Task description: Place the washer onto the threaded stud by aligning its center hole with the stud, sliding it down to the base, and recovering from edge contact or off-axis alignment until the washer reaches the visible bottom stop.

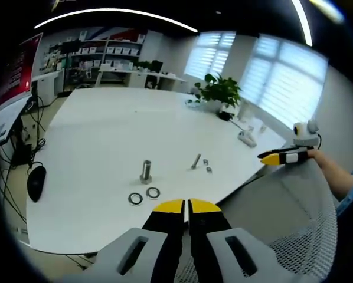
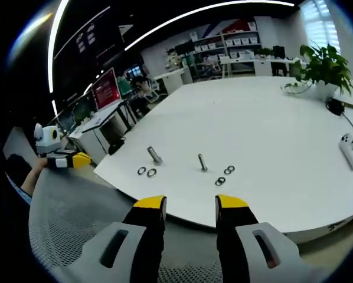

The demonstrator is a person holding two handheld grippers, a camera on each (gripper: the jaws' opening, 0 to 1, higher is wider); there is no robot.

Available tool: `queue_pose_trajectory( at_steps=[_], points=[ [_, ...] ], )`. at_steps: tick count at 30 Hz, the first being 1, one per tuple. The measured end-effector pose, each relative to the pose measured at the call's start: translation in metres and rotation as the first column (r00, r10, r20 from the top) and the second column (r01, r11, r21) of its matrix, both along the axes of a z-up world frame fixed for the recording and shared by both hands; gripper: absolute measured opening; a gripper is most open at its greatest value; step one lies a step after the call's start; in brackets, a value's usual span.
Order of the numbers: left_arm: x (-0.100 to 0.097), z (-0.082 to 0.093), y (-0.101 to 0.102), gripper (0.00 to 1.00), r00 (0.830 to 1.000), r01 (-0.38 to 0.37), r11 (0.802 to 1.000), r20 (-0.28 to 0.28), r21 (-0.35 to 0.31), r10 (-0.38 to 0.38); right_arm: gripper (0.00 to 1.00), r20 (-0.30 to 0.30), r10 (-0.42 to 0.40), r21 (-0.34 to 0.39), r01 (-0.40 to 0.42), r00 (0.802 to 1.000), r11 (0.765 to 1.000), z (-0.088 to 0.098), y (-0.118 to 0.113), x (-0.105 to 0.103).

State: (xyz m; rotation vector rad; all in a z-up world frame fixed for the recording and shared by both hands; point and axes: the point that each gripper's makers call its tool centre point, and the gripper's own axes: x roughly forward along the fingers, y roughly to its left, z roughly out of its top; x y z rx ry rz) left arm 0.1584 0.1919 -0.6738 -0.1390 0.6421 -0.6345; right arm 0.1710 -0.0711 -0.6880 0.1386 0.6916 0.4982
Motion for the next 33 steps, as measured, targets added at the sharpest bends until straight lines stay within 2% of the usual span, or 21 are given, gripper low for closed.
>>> queue_pose_trajectory(
  at_steps=[33],
  points=[
    [-0.0006,-0.0001,-0.0001,0.0,1.0,-0.002,1.0,-0.003,-0.001,0.002,0.36,0.0,-0.006,0.008,0.006,1.0,1.0,0.0005,0.0004,-0.0008]
  ],
)
